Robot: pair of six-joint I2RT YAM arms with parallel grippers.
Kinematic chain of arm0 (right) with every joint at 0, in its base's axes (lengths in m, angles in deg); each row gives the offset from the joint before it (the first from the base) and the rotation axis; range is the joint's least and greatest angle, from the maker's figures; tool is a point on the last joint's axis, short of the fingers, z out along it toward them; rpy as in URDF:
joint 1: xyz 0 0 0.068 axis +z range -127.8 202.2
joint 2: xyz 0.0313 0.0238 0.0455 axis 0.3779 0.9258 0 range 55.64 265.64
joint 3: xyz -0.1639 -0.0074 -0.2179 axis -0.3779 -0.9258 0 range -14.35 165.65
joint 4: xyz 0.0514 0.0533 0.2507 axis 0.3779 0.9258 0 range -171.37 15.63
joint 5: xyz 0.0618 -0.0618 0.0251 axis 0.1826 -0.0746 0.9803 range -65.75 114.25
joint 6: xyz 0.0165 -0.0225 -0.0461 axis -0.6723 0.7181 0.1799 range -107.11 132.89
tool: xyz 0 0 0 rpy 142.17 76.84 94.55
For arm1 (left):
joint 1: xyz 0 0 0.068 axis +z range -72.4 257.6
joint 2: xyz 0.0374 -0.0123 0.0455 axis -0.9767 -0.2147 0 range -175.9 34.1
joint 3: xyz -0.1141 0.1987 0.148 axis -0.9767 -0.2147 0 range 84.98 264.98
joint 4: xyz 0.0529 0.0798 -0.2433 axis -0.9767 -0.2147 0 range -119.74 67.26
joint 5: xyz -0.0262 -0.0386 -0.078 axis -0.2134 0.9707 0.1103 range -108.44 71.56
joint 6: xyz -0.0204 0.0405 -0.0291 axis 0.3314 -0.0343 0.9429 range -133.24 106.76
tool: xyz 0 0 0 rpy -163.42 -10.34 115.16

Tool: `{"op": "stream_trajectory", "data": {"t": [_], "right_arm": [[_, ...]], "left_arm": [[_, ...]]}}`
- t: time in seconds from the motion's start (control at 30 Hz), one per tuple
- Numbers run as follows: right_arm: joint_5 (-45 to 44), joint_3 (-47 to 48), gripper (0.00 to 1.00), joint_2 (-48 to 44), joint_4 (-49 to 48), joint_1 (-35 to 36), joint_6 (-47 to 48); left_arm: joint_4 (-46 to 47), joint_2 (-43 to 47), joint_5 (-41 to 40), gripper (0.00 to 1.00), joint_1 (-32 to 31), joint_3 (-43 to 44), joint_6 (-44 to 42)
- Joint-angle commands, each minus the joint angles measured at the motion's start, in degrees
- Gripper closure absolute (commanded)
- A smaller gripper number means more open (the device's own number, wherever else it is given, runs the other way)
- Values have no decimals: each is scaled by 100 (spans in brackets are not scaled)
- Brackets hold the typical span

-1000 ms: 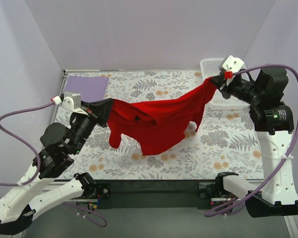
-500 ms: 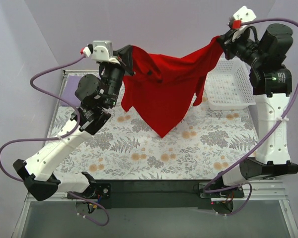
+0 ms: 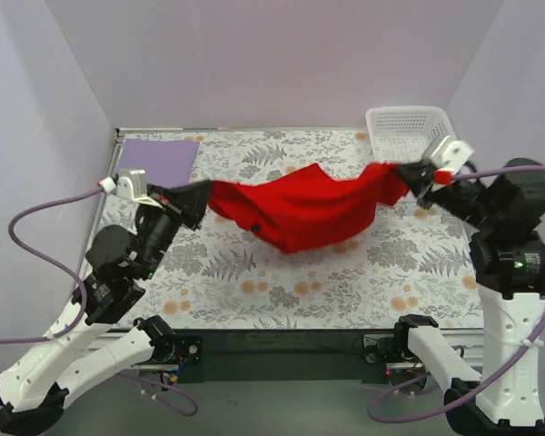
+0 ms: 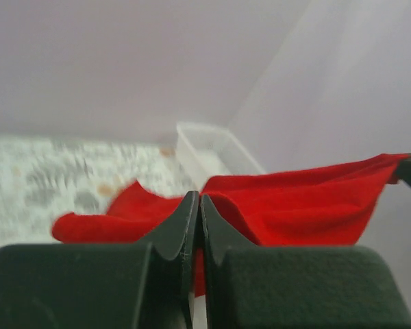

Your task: Fold and stack the t-shirts

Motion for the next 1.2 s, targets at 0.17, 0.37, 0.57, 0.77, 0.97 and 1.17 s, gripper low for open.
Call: {"op": "stream_trajectory", "data": {"t": [0.17, 0.37, 0.57, 0.77, 0.97, 1.17], "right_arm": [[810, -3612, 52, -1182, 2891, 637, 3040], [-184, -3296, 18, -753, 2068, 629, 2261], [816, -3507, 21, 749, 1653, 620, 1845], [1381, -3656, 25, 1507, 1583, 620, 2100], [1003, -4298, 25, 1367, 794, 567, 1714], [1301, -4447, 26, 1463, 651, 339, 1863]], "left_arm": [[-3561, 1283, 1696, 52, 14, -2010, 3344], [-4566, 1565, 821, 21, 14, -1308, 3688], [-4198, 635, 731, 17, 14, -1333, 3373], [-3986, -702, 30, 18, 145, -1675, 3748], [-3118, -1185, 536, 23, 2003, -2361, 3786], [-2009, -2229, 1751, 28, 3352, -2292, 3215]]}}
